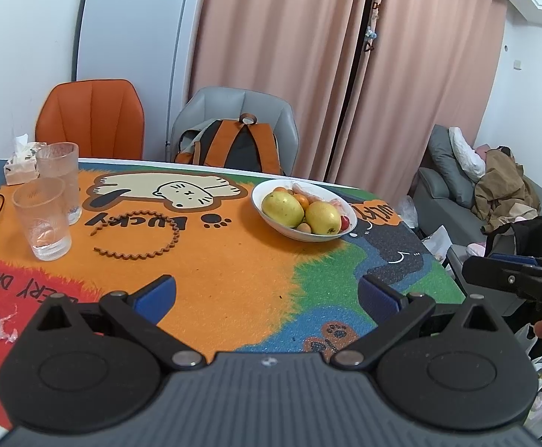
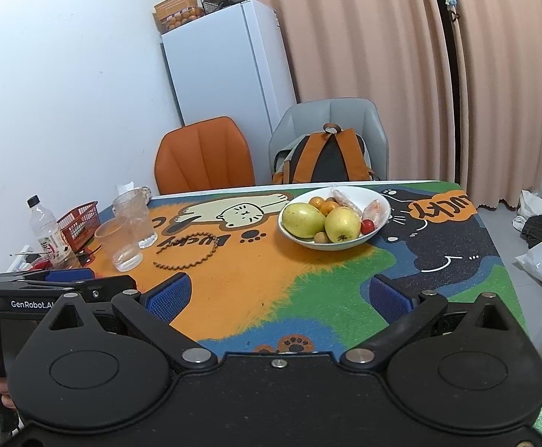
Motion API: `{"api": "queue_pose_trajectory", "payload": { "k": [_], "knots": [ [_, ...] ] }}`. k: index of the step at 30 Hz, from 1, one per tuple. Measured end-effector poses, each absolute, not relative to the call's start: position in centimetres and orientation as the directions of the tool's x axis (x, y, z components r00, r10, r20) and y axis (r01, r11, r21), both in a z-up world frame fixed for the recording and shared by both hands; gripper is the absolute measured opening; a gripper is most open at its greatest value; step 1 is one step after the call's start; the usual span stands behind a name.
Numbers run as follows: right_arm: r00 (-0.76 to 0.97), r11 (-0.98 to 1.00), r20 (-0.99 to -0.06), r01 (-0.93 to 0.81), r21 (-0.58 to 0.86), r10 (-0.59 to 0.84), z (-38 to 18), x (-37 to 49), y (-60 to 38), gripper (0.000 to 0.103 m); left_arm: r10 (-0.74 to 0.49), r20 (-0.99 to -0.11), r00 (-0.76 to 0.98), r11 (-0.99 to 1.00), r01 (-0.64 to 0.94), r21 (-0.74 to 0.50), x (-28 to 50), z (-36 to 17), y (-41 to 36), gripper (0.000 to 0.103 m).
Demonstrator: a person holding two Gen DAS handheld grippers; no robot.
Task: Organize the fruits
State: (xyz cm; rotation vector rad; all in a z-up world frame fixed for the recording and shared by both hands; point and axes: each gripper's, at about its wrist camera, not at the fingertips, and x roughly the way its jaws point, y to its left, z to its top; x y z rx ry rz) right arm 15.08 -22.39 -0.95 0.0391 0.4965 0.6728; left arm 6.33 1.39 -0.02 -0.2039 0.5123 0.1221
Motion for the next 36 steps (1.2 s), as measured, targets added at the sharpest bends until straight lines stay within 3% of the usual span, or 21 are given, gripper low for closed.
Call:
{"api": "queue_pose_trajectory", "payload": {
  "k": [36],
  "knots": [
    [0.67, 0.784, -0.426, -0.59, 0.191, 0.608, -0.76, 14.89, -22.46, 0.103, 0.077, -0.504, 0.861, 0.972, -0.177, -0.154, 6.37, 0.0, 1.42, 0.103]
  ]
}}
